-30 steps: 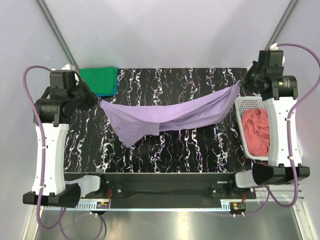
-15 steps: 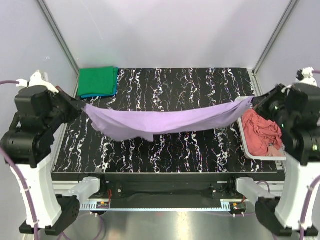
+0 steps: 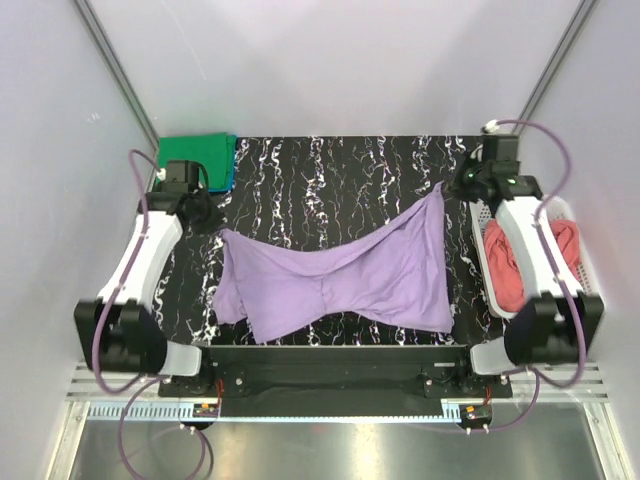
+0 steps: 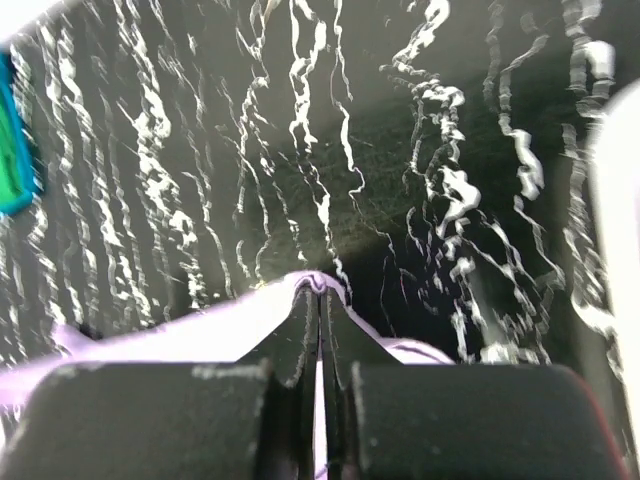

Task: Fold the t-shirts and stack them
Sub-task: Flatten the tshirt out

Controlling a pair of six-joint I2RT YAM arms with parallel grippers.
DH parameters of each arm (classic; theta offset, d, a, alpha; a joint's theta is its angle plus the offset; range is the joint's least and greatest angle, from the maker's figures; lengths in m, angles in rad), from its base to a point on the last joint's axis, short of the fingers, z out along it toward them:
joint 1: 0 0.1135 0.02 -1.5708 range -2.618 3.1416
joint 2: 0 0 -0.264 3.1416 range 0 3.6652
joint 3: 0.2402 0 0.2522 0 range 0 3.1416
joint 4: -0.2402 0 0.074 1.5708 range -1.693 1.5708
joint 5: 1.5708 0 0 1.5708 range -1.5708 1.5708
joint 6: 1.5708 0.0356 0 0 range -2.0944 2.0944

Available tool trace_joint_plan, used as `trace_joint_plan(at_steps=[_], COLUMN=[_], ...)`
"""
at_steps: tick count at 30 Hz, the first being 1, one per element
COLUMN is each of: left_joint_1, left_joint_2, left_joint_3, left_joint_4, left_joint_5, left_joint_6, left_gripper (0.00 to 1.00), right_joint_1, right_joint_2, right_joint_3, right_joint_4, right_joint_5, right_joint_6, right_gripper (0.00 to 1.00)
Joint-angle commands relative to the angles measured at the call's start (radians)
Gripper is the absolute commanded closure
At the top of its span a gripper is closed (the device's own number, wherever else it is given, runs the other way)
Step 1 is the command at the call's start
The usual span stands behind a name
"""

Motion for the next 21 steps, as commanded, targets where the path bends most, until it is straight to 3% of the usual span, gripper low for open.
trace_joint_plan(at_steps=[1, 3, 4, 5, 6, 9, 10, 11, 14, 16, 21], left_joint_1=[0.031, 0.041, 0.041, 0.041, 0.041, 0.025, -0.001, -0.018, -0.096, -0.175, -0.323], left_joint_2=[0.138, 0.227, 0.266, 0.306, 0.317, 0.269, 0.245, 0.208, 0.035, -0.112, -0.362], left_joint_3=[-0.008, 0.041, 0.061, 0.093, 0.111, 0.136, 0.125, 0.108, -0.066, -0.233, -0.485], left_joint_4=[0.394, 0.405, 0.394, 0.359, 0.324, 0.2, 0.175, 0.154, 0.144, 0.155, 0.086], left_joint_5=[0.107, 0.159, 0.167, 0.167, 0.166, 0.077, 0.051, 0.026, 0.043, 0.083, 0.034], left_joint_6=[0.01, 0.02, 0.043, 0.057, 0.066, 0.126, 0.161, 0.169, 0.139, 0.047, -0.223], left_gripper=[1.0, 0.99, 0.88, 0.56, 0.44, 0.23, 0.21, 0.21, 0.27, 0.34, 0.46], right_joint_1=[-0.004, -0.004, -0.004, -0.004, -0.005, -0.005, -0.004, -0.004, -0.004, -0.004, -0.004], right_joint_2=[0.087, 0.153, 0.164, 0.179, 0.186, 0.202, 0.212, 0.225, 0.276, 0.278, 0.248], right_joint_3=[0.026, 0.019, -0.01, -0.023, -0.034, -0.05, -0.032, -0.014, 0.074, 0.112, 0.117], right_joint_4=[0.208, 0.22, 0.226, 0.235, 0.234, 0.202, 0.188, 0.167, 0.066, 0.041, -0.008], right_joint_5=[-0.126, -0.144, -0.16, -0.169, -0.173, -0.07, -0.01, 0.015, 0.053, 0.041, 0.03], right_joint_6=[-0.082, -0.092, -0.092, -0.11, -0.122, -0.121, -0.119, -0.107, -0.07, -0.056, -0.041], right_gripper=[0.99, 0.99, 0.98, 0.96, 0.91, 0.7, 0.57, 0.54, 0.5, 0.5, 0.5])
